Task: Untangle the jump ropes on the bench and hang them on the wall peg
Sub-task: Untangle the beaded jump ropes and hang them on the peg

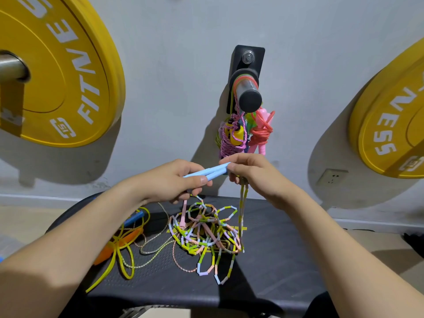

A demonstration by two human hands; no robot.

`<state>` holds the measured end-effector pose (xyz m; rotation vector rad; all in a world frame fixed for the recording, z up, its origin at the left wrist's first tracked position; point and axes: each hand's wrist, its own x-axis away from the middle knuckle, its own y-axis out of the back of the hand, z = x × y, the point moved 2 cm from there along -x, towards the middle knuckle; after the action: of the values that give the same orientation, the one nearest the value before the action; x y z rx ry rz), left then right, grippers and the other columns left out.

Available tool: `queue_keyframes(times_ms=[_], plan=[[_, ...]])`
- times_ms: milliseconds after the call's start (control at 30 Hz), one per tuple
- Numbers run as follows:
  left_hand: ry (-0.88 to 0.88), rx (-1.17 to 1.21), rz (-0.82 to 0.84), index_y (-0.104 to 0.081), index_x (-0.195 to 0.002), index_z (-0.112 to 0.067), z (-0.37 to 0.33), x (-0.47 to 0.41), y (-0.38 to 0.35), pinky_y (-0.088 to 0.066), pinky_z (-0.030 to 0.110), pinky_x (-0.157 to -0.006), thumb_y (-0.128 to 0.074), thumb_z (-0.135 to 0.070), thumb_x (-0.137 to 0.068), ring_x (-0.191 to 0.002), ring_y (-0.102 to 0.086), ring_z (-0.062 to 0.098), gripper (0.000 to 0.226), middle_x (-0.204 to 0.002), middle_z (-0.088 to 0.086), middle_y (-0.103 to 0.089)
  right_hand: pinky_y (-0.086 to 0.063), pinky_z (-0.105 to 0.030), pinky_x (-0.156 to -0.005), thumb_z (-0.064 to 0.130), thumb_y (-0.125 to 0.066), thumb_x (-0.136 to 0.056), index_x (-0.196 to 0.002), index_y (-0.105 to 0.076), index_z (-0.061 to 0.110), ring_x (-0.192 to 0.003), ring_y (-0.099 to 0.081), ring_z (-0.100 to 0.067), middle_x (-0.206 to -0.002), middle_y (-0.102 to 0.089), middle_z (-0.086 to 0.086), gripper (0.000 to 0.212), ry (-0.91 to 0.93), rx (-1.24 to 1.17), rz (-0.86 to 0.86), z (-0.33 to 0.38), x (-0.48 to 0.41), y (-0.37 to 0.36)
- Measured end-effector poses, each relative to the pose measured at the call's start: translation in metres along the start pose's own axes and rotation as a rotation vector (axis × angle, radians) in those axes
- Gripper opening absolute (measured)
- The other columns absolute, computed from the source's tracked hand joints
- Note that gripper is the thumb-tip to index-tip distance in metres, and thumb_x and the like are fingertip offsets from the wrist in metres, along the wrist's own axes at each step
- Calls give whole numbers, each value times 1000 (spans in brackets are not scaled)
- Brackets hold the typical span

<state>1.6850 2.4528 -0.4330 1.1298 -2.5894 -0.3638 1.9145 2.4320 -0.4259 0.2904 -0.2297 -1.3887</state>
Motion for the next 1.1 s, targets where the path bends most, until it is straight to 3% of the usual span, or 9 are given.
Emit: queue_keyframes(times_ms=[100, 167, 300, 400, 500, 600, 767, 933, 1100], plan=[[-23, 193, -55, -62, -117, -8, -3, -3, 4, -26, 18, -45, -46, -23, -113, -50, -30, 7, 22, -70, -6, -49, -46, -30, -83, 27, -61, -106, -113, -71, 4, -84, -63, -16, -84, -64, -4, 26, -51, 98, 45, -7, -1, 4], [-68, 315, -183, -61, -114, -8, -4, -5, 9, -23, 19, -45, -45, -23, -113, -51, -28, 8, 21, -70, -4, -47, -44, -25, -80, 24, -60, -106, -105, -70, 7, -87, -64, -12, -90, -73, -4, 19, -155, 202, 128, -15, 1, 5], [-91, 263, -425, -63, -111, -8, 1, -8, 17, -25, 22, -46, -47, -25, -113, -50, -32, 10, 23, -65, -7, -50, -45, -19, -78, 22, -54, -109, -101, -62, 16, -90, -65, -11, -102, -81, -9, 12, -379, 378, 349, -32, 9, 1], [-68, 275, -545, -64, -110, -12, 6, -11, 19, -30, 21, -44, -46, -25, -113, -49, -37, 8, 23, -63, -9, -53, -52, -36, -78, 21, -51, -110, -108, -57, 10, -70, -67, -22, -74, -69, -11, 13, -336, 330, 168, -29, 4, 7], [-8, 258, -619, -64, -110, -12, 11, -13, 24, -33, 22, -42, -44, -21, -110, -45, -40, 8, 22, -69, -1, -54, -42, -28, -53, 32, -51, -111, -111, -50, 15, -55, -46, -14, -70, -49, 1, 17, -186, 386, -36, -11, 1, 16], [61, 206, -561, -63, -109, -11, 15, -15, 22, -33, 24, -41, -42, -14, -106, -44, -40, 9, 21, -71, 3, -55, -30, -25, -54, 39, -55, -108, -103, -59, 19, -63, -48, -8, -72, -53, 8, 21, 49, 691, -60, 9, 5, 12], [83, 10, -345, -60, -113, -13, 11, -14, 6, -44, 30, -52, -44, -9, -102, -53, -49, 16, 20, -74, 4, -64, -49, -36, -69, 27, -58, -107, -97, -75, 4, -78, -62, -26, -82, -70, -7, 30, 38, 876, 236, 18, 19, -21], [37, -463, -85, -47, -123, -28, 6, -2, -12, -48, 34, -64, -52, -14, -101, -64, -57, 16, 26, -85, -3, -69, -50, -40, -70, 19, -61, -102, -101, -79, 11, -72, -60, -26, -77, -70, -10, 20, 192, 859, 214, 31, 21, -36], [55, -584, 55, -49, -115, -25, 0, 4, -19, -52, 44, -77, -64, -21, -96, -81, -61, 20, 24, -98, 2, -59, -57, -46, -81, 16, -64, -101, -104, -82, 15, -85, -71, -30, -88, -78, -11, 18, 203, 703, 222, 32, 20, -36]])
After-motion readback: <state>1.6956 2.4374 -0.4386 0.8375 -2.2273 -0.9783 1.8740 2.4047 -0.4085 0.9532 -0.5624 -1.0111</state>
